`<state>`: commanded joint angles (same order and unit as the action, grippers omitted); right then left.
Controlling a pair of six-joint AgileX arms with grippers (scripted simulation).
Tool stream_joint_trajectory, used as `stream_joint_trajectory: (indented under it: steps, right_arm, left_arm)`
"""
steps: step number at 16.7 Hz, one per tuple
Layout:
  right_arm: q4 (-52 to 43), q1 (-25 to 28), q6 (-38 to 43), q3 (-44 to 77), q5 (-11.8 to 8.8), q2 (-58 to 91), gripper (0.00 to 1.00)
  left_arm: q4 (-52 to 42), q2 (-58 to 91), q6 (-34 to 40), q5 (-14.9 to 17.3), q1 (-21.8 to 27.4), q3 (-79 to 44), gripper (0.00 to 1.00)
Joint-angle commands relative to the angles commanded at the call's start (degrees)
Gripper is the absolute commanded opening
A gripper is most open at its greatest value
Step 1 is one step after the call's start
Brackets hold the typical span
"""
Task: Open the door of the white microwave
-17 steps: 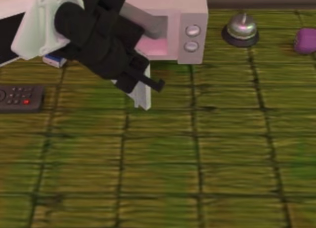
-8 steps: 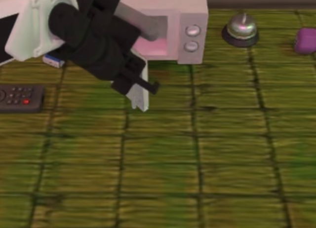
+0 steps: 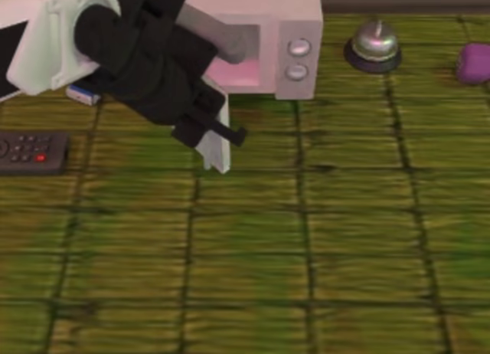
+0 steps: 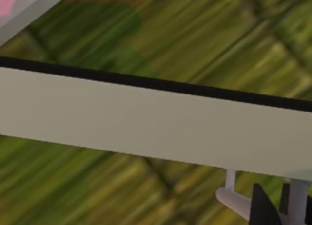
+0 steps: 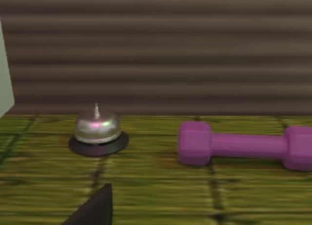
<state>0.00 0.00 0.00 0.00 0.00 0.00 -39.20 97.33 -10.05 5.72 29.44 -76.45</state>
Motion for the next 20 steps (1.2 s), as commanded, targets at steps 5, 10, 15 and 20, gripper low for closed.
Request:
stream_joint_trajectory:
  steps: [5, 10, 15, 20]
  right_arm:
    - [0.0, 0.0, 0.0, 0.0, 0.0, 0.0, 1.0]
    - [0.0, 0.0, 0.0, 0.0, 0.0, 0.0, 1.0]
    - [0.0, 0.0, 0.0, 0.0, 0.0, 0.0, 1.0]
    - [0.0, 0.0, 0.0, 0.0, 0.0, 0.0, 1.0]
  left_arm:
    - [0.0, 0.0, 0.0, 0.0, 0.0, 0.0, 0.0]
    - [0.0, 0.0, 0.0, 0.0, 0.0, 0.0, 0.0]
    - [-0.39, -0.97, -2.98, 1.91, -0.98, 0.93, 0.0]
    - [-1.09, -2.57, -8.45, 4.71, -3.34, 2.7, 0.0]
